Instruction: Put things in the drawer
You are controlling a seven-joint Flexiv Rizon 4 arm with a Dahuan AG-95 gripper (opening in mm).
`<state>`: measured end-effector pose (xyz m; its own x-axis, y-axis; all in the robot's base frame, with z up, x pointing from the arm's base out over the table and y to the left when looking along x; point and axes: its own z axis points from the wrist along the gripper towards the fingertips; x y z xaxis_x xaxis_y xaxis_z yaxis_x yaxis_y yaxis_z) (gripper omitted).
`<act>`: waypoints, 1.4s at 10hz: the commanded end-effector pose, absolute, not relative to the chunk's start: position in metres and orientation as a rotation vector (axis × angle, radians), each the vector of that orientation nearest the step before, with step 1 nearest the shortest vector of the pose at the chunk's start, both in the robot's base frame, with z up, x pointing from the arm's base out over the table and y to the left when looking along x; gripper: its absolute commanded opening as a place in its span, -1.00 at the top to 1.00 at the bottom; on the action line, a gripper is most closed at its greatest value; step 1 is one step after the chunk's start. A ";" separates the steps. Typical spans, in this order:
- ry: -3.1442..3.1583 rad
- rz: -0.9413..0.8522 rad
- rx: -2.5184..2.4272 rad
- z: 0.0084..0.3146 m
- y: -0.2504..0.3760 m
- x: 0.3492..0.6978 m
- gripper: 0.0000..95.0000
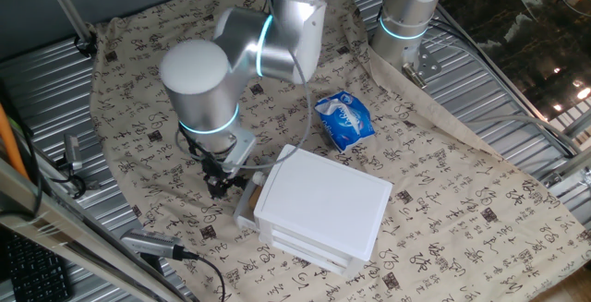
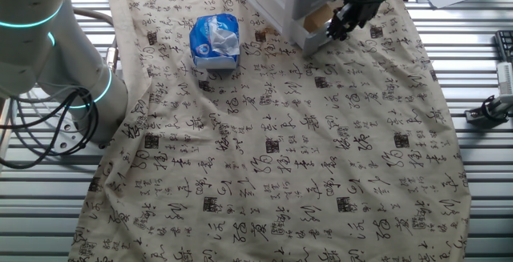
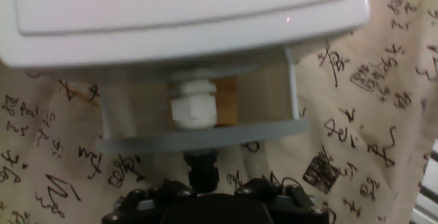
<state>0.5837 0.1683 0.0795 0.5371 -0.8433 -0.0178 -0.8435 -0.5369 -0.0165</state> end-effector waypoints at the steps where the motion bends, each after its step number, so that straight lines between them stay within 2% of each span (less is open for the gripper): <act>1: 1.511 0.023 -2.716 0.077 0.161 0.593 -0.20; 3: 1.606 0.021 -2.662 0.084 0.144 0.607 -0.20; 6: 1.907 -0.072 -2.436 0.093 0.128 0.606 1.00; 10: 2.340 -0.171 -2.025 0.098 0.118 0.603 1.00; 14: 2.651 -0.150 -1.551 0.094 0.107 0.601 1.00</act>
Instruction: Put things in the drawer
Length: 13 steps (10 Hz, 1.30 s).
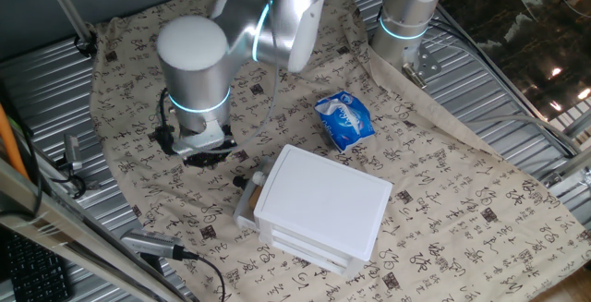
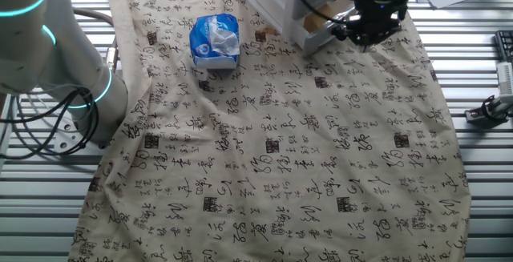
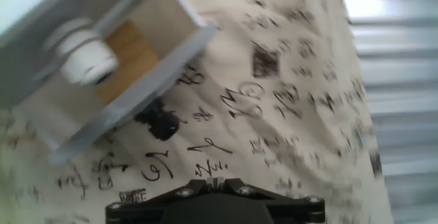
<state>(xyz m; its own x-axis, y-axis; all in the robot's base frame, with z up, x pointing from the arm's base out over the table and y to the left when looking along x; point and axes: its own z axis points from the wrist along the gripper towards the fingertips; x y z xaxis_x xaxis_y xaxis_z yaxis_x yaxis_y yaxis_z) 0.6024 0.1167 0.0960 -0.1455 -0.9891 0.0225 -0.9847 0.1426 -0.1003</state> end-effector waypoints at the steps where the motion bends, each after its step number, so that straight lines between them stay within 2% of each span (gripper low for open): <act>1: 2.707 -0.135 -1.444 0.090 0.106 0.602 1.00; 5: 2.810 -0.017 -1.254 0.071 0.102 0.602 1.00; 13: 2.817 0.239 -1.161 0.059 0.117 0.603 1.00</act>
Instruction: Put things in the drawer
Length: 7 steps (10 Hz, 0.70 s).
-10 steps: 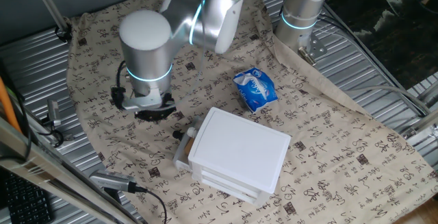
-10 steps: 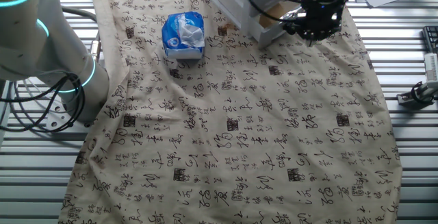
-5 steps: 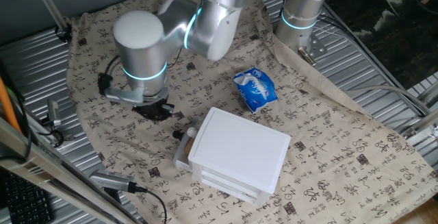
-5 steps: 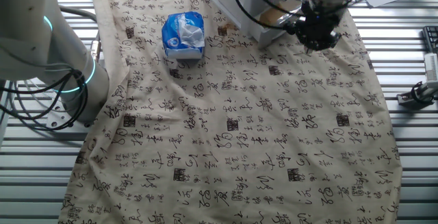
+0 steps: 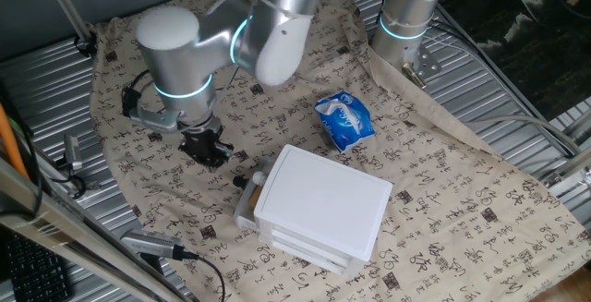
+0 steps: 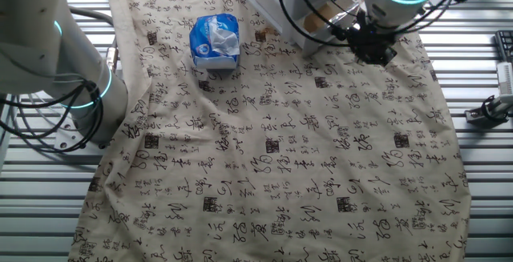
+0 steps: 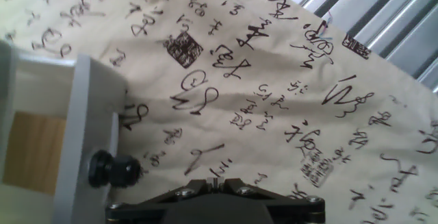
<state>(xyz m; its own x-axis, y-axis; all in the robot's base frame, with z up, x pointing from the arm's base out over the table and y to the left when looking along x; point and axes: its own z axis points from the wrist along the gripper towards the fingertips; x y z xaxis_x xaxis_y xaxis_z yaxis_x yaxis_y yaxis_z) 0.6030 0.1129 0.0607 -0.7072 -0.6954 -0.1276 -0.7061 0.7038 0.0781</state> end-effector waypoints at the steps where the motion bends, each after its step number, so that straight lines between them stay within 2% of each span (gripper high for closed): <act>1: 2.814 0.257 -1.170 0.058 0.118 0.602 1.00; 7: 2.826 0.397 -1.182 0.065 0.123 0.595 1.00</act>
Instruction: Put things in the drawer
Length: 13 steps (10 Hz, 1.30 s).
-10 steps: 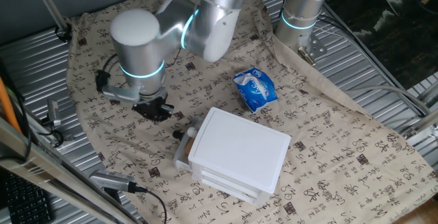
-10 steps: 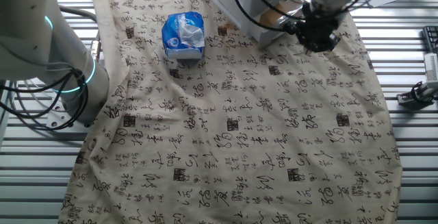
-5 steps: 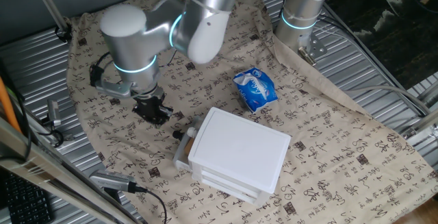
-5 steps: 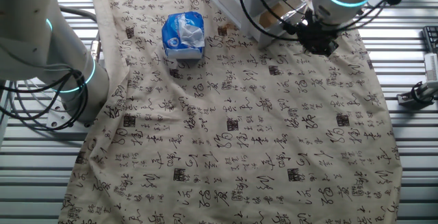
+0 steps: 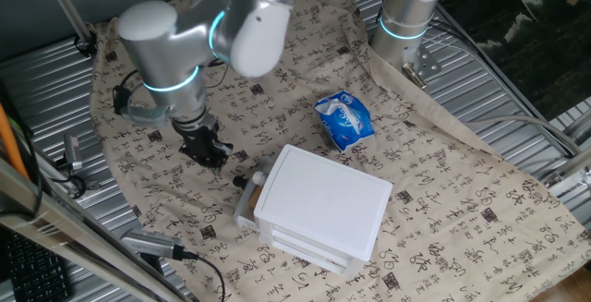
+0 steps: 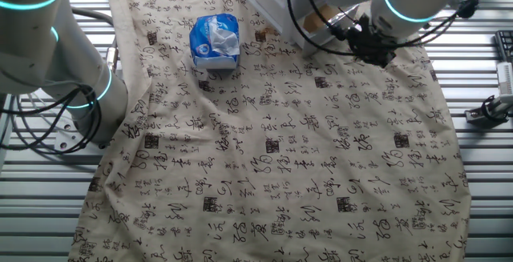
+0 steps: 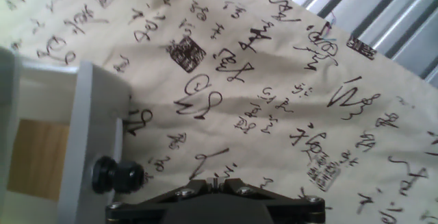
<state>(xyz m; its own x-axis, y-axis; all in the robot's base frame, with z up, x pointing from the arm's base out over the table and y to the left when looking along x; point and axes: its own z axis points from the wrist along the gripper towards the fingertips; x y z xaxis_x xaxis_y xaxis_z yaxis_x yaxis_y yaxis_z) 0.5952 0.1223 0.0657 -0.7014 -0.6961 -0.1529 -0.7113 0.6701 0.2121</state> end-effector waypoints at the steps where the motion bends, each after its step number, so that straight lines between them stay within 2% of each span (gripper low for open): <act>1: 2.824 0.418 -1.175 0.064 0.125 0.593 1.00; 3: 2.818 0.484 -1.155 0.064 0.127 0.592 1.00; 13: 2.819 0.557 -1.144 0.071 0.143 0.581 1.00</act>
<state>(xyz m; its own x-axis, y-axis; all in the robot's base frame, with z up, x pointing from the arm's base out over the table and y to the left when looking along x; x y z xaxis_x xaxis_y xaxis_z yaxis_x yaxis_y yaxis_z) 0.5810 0.1435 0.0713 -0.7274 -0.6634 -0.1753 -0.6801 0.6633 0.3121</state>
